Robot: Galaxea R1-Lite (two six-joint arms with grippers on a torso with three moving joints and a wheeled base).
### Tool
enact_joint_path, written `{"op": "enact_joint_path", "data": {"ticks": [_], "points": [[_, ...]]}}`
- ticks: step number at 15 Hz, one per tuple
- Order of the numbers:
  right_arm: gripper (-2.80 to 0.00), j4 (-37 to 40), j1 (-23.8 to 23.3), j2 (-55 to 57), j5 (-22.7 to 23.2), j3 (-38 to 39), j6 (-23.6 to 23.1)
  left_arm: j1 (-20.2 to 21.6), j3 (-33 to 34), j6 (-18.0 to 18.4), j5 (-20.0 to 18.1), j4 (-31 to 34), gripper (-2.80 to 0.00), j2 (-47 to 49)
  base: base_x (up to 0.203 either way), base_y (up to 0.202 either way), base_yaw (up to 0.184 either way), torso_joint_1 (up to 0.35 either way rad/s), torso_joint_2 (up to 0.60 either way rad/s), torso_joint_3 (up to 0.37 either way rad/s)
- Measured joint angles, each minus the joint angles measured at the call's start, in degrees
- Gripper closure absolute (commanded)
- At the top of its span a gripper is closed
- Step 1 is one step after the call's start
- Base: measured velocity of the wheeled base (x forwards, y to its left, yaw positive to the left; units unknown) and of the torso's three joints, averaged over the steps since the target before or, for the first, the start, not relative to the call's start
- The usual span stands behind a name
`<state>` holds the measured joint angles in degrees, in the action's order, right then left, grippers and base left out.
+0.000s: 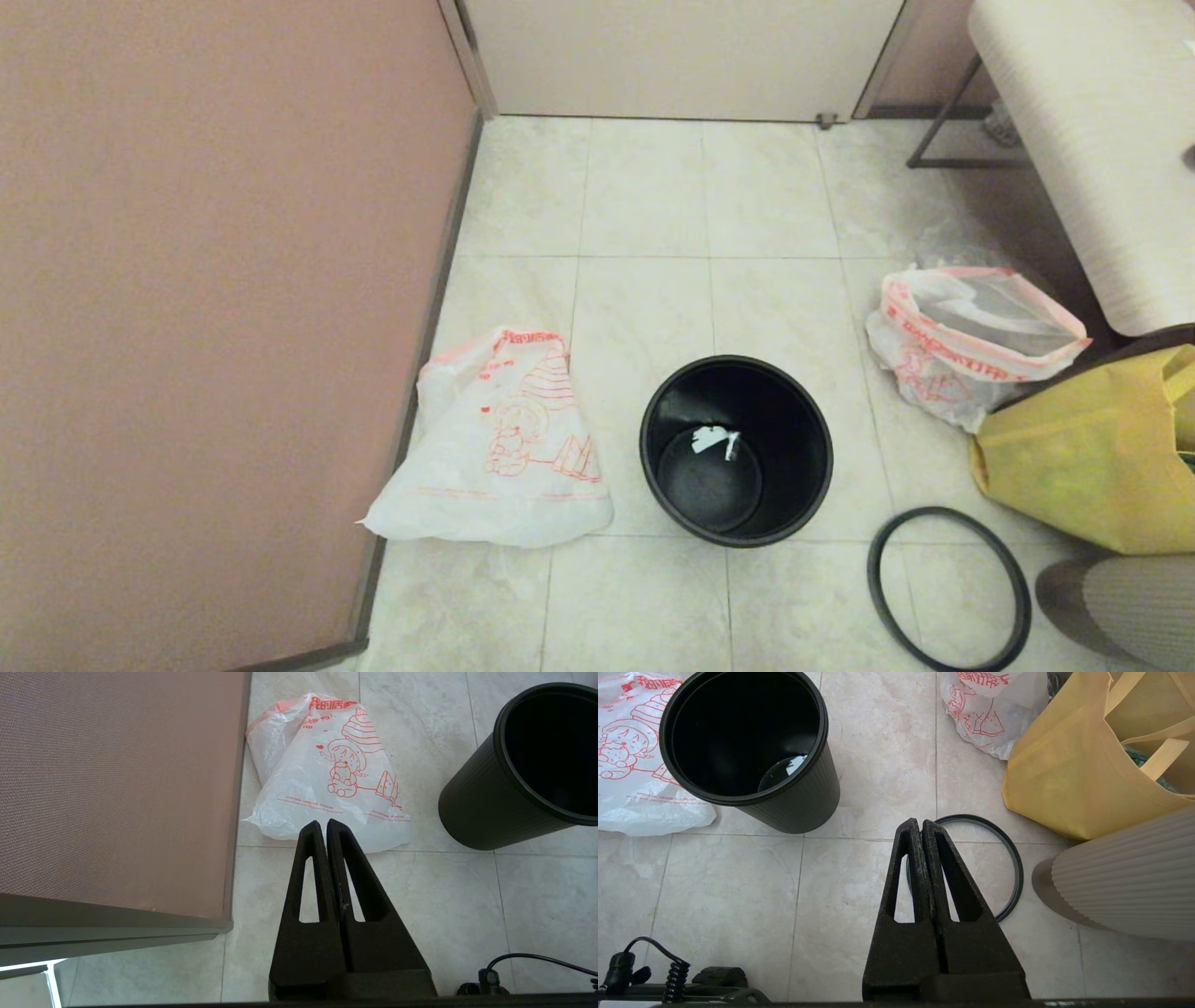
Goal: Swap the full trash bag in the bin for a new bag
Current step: Pick up a new trash bag
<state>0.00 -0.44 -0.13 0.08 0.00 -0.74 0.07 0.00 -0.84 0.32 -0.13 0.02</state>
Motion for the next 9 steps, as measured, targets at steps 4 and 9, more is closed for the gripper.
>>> {"op": "enact_joint_path", "data": {"ticks": [4, 9], "points": [[0.00, 0.0, 0.0, 0.0, 0.0, 0.0, 0.0, 0.0, 0.0, 0.0, 0.0, 0.0, 0.00, 0.0, 0.000, 0.000, 0.000, 0.000, 0.00, 0.000], [0.00, 0.0, 0.0, 0.0, 0.0, 0.0, 0.0, 0.0, 0.0, -0.2, 0.0, 0.0, 0.00, 0.0, 0.000, 0.000, 0.000, 0.000, 0.00, 0.000]]}}
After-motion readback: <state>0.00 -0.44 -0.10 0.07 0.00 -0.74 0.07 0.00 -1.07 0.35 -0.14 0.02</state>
